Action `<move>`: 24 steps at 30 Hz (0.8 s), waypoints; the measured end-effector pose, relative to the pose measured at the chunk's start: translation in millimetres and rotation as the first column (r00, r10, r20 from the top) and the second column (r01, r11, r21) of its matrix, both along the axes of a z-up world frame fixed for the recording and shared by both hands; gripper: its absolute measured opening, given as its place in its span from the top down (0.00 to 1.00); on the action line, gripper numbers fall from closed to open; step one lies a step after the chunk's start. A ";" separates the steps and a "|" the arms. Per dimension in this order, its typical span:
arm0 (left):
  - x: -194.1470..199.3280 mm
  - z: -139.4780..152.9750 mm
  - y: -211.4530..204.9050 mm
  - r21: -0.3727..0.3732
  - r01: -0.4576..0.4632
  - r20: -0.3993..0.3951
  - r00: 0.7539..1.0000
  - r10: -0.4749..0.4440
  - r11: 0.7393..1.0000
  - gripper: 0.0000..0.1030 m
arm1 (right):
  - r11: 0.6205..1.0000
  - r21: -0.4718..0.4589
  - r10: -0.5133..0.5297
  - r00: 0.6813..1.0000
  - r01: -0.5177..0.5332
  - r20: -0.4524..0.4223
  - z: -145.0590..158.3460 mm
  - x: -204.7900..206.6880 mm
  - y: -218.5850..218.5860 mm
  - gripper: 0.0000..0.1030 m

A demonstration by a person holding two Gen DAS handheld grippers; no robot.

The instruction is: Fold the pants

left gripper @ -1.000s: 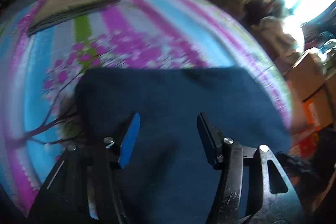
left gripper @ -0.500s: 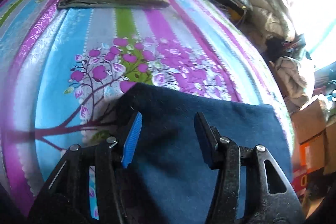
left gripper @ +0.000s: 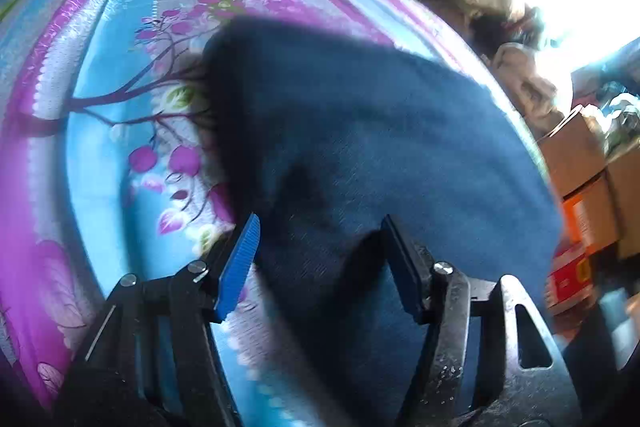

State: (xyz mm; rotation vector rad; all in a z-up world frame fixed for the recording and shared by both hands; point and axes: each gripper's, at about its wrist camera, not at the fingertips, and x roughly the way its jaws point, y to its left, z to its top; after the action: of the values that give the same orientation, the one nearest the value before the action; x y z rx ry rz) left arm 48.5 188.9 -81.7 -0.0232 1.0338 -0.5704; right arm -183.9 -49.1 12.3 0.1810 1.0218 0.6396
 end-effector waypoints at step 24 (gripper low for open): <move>1.5 9.8 10.4 -0.209 -0.042 -0.269 0.963 -0.016 0.977 0.14 | 0.915 0.281 -0.280 0.957 0.288 -0.072 -28.2 90.0 -298.9 0.21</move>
State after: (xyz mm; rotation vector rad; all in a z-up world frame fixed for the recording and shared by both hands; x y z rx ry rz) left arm 50.0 199.3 -71.9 -0.3042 1.2319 -0.6764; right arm -93.9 -348.0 -16.0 0.5881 0.9048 0.5173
